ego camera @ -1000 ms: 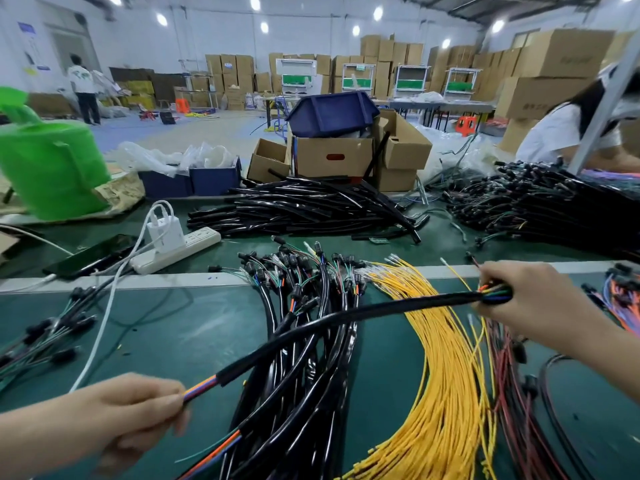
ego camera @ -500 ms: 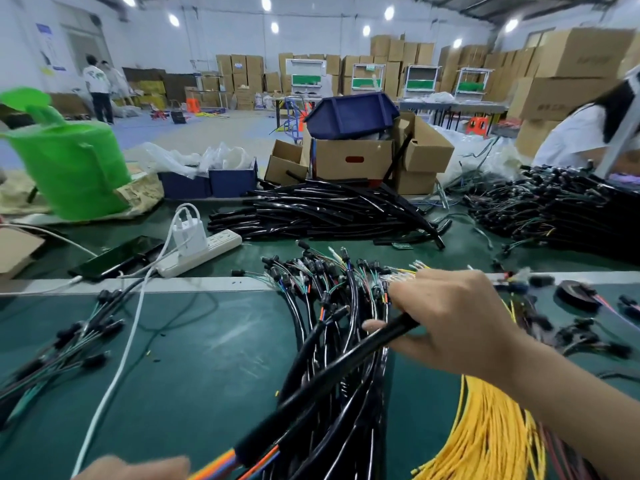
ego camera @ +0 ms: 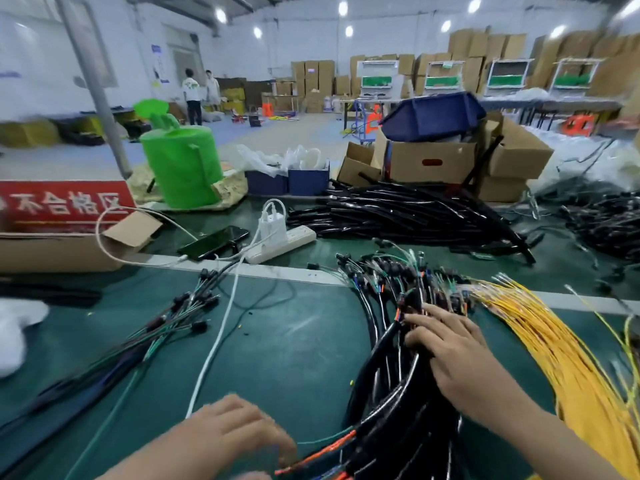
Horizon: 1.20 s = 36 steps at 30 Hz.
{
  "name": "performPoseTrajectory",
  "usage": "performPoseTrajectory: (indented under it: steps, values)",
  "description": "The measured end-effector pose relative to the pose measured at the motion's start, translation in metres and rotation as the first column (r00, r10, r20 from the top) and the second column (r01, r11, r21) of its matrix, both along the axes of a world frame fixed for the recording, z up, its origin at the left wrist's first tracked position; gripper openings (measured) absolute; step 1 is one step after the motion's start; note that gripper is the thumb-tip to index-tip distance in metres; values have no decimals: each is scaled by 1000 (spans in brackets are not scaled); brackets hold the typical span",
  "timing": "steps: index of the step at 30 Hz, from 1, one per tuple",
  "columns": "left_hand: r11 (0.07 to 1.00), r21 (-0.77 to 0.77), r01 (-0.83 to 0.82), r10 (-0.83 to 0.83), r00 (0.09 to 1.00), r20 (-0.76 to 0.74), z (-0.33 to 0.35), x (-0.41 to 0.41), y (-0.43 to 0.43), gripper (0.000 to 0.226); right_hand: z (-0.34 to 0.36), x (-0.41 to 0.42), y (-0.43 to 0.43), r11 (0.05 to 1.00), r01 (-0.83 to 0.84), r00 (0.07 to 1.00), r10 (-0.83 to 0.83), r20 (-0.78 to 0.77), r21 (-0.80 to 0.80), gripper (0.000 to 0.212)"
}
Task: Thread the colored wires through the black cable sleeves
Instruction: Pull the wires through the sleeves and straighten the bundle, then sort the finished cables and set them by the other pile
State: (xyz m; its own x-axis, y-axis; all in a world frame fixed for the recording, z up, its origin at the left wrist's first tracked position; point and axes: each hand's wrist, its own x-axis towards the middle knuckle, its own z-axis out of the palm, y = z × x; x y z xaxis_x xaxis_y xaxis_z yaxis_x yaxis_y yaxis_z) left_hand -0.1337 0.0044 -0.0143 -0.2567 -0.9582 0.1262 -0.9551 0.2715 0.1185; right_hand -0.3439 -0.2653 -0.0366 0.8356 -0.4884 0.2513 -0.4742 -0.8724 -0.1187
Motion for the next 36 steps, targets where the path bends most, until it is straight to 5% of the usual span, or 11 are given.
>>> performPoseTrajectory:
  steps: [2, 5, 8, 10, 16, 24, 29, 33, 36]
  values:
    - [970, -109, -217, 190, 958, -216, 6, 37, 11, 34, 4, 3, 7, 997, -31, 988, 19, 152, 76, 42]
    - [714, -70, -697, 693, 717, -76, -8, 100, 30, 36, 9, 26, 27, 989, -115, 941, 77, 328, 98, 36]
    - [484, -1, -875, 870, 481, 105, -23, 129, 35, 39, -3, 50, 51, 986, -89, 977, 59, 204, 142, 30]
    - [447, -63, -893, 894, 448, -3, -30, 136, 36, 25, -16, 55, 56, 996, -17, 998, 11, 64, 92, 32]
    - [411, -111, -905, 875, 426, -230, -26, 145, 33, 14, -25, 55, 57, 996, 15, 998, -20, 57, 87, 28]
    - [417, -331, -846, 894, 448, -20, -2, 152, 37, 13, -28, 56, 58, 996, -5, 992, -7, 128, 92, 21]
    - [422, -176, -889, 851, 456, -262, 17, 160, 26, 11, -30, 57, 60, 994, -14, 985, -5, 170, 111, 20]
    - [525, -94, -846, 834, 534, -137, 29, 161, 11, 10, -35, 46, 56, 992, -3, 982, -21, 187, 127, 18]
    - [506, -98, -857, 840, 515, -170, 36, 162, 11, 12, -31, 48, 53, 994, -16, 977, -8, 215, 111, 16]
